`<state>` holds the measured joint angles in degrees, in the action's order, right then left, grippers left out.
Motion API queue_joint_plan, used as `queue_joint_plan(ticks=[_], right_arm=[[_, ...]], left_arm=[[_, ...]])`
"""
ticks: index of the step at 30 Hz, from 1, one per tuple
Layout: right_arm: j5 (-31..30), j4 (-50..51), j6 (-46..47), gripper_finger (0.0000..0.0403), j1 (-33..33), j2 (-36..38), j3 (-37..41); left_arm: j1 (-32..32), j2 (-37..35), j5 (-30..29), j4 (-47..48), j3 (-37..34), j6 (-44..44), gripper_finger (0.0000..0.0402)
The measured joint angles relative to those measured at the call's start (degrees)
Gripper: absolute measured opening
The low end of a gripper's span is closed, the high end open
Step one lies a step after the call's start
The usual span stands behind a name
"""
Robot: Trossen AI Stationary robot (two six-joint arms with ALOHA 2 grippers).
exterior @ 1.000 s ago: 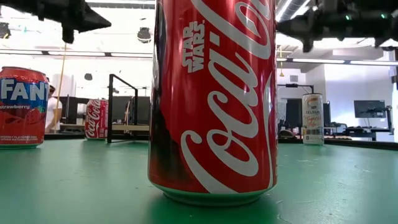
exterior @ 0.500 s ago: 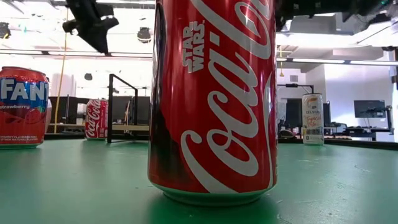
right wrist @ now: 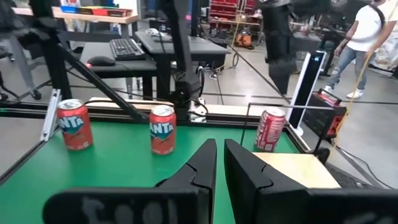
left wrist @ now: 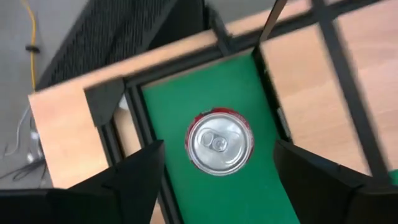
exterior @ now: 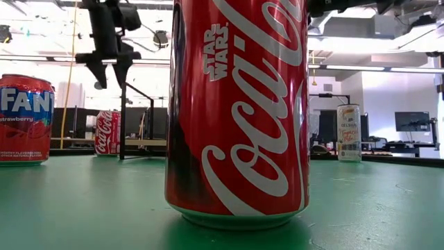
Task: Place canned beverage on shelf
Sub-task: Put the top red-white soda can on the shelf
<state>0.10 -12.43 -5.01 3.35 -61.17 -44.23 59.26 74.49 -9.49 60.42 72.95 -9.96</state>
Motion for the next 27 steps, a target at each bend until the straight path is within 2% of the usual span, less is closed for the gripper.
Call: queue_joint_plan(ticks=[10,27], right_arm=[[0.0,0.0,0.0,0.0058,-0.4,0.0,0.0],[0.0,0.0,-0.2,0.0058,-0.2,0.0,0.0]], left_arm=[[0.8,8.3,2.7,0.8,0.0,0.9,0.0300],[1.9,14.4,1.8,2.9,0.0,9.4,0.0301]])
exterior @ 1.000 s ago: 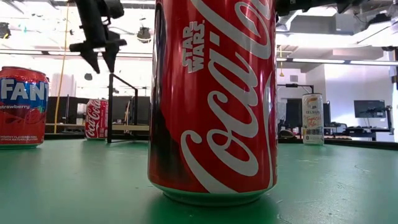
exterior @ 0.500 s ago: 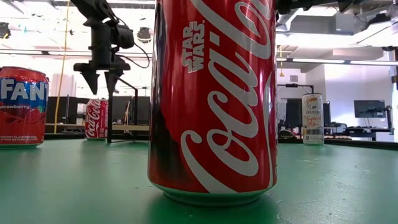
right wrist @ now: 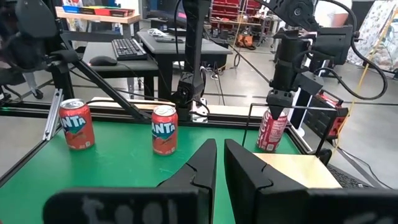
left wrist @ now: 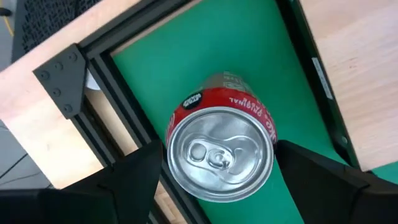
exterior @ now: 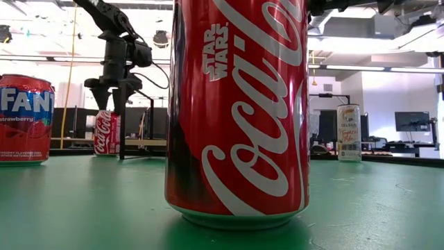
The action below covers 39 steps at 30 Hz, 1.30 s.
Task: Place canned beverage on shelf
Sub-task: Put the top red-white soda can on the shelf
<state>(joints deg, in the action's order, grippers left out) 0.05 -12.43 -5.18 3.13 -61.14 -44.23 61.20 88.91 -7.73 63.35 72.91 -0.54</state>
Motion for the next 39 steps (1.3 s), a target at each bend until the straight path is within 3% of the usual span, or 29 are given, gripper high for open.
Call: queue_joint_plan(ticks=[11,18,27,39], right_arm=[[0.0,0.0,0.0,0.0058,0.0,0.0,0.0],[-0.1,0.0,0.0,0.0058,0.0,0.0,0.0],[-0.1,0.0,0.2,0.0058,0.0,0.0,0.0],[-0.1,0.0,0.2,0.0058,0.0,0.0,0.0]], left_arm=[[0.1,1.1,3.3,1.0,0.1,5.4,0.0297],[0.0,1.1,3.4,3.1,0.1,6.4,0.0234],[0.0,-0.7,3.4,4.2,-0.2,6.4,0.0233],[-0.7,-9.2,2.5,6.9,-0.2,5.0,0.0232]])
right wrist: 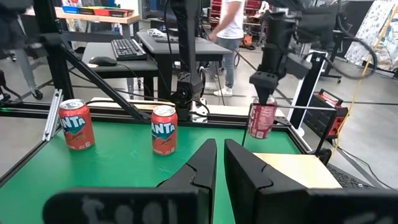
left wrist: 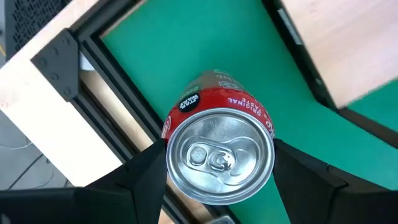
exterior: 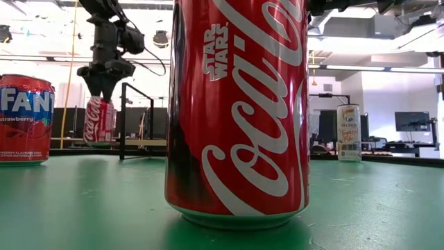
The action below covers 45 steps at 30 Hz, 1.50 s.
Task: Place canned beverage on shelf
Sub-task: Put the top red-white soda can on the shelf
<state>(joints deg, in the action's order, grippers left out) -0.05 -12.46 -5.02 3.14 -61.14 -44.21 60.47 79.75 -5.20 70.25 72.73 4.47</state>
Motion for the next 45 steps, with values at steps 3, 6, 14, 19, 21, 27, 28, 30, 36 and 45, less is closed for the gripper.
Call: queue_joint_plan(ticks=[3,6,14,19,21,27,28,30,36,45], right_arm=[[0.0,0.0,0.0,0.0058,0.0,0.0,0.0],[0.0,0.0,-0.2,0.0058,0.0,0.0,0.0],[0.0,-0.5,-3.0,0.0058,0.0,0.0,0.0],[0.0,-0.6,-3.2,0.0058,0.0,0.0,0.0],[0.0,-0.6,-3.1,0.0058,0.0,0.0,0.0],[0.0,-0.6,-3.0,0.0058,0.0,0.0,0.0],[0.0,-0.6,-3.0,0.0058,0.0,0.0,0.0],[0.0,-0.6,-3.0,0.0058,0.0,0.0,0.0],[0.0,-0.6,-3.0,0.0058,0.0,0.0,0.0],[0.0,-0.8,-3.0,0.0058,-0.1,0.0,0.0]], left_arm=[[-0.6,-3.3,0.0,-0.7,0.0,-1.1,0.0232],[-1.5,-6.7,-0.3,-0.9,0.2,-2.2,0.0232],[-5.4,-13.6,-6.1,-4.0,6.6,-3.3,0.0232],[-8.9,-16.6,-9.2,-9.5,12.0,-2.4,0.0232],[-10.5,-16.9,-7.2,-11.8,13.8,-2.1,0.0232],[-16.7,-15.0,2.3,-15.8,15.1,-4.2,0.0232],[-17.9,-13.9,3.2,-15.6,15.1,-4.4,0.0232],[-20.2,-11.4,4.2,-14.9,15.1,-4.5,0.0232],[-24.5,-2.4,5.0,-12.5,15.9,-1.5,0.0232],[-24.5,13.7,3.8,0.4,23.3,4.6,0.0232]])
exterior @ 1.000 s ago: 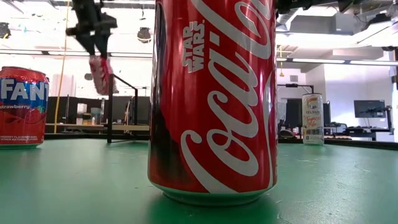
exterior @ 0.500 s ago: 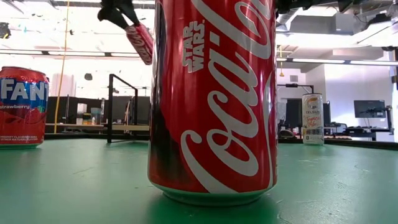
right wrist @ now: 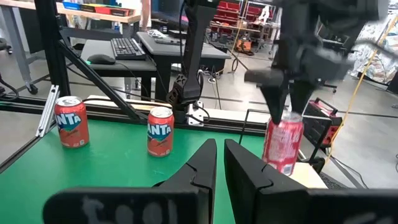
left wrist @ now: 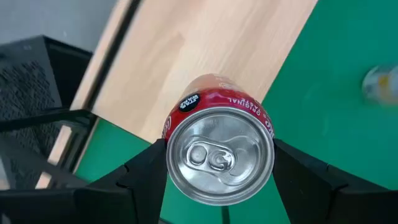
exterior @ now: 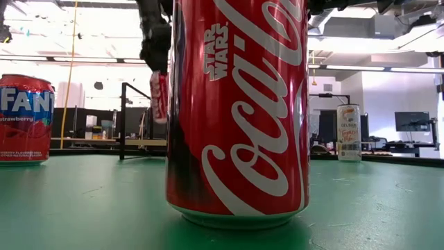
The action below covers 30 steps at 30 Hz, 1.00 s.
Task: Place canned beverage on shelf
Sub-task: Put the top red-white soda can on the shelf
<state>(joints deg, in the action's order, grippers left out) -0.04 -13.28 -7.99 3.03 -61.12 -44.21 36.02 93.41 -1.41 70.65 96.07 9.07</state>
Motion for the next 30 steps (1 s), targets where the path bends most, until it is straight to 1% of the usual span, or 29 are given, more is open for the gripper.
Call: queue_joint_plan(ticks=[4,6,12,20,25,27,30], right_arm=[[0.0,0.0,0.0,0.0058,0.0,0.0,0.0],[0.0,0.0,0.0,0.0058,0.0,0.0,0.0],[0.0,0.0,0.5,0.0058,0.1,0.0,0.0],[0.0,0.0,0.4,0.0058,0.1,0.0,0.0],[0.0,0.0,0.0,0.0058,0.1,0.0,0.0],[0.0,0.0,0.0,0.0058,0.1,0.0,0.0],[0.0,0.0,0.0,0.0058,0.1,0.0,0.0]], left_arm=[[0.0,4.0,-2.0,2.5,0.5,1.5,0.0232],[0.0,5.1,-1.8,2.9,0.4,1.9,0.0232],[0.4,5.2,-0.7,2.7,0.4,3.6,0.0232],[2.1,5.2,-0.6,2.3,0.4,1.4,0.0232],[2.8,5.2,1.9,1.5,0.4,2.1,0.0232],[2.8,5.6,2.1,1.2,0.4,2.3,0.0232],[3.3,6.6,3.4,1.8,0.4,2.2,0.0244]])
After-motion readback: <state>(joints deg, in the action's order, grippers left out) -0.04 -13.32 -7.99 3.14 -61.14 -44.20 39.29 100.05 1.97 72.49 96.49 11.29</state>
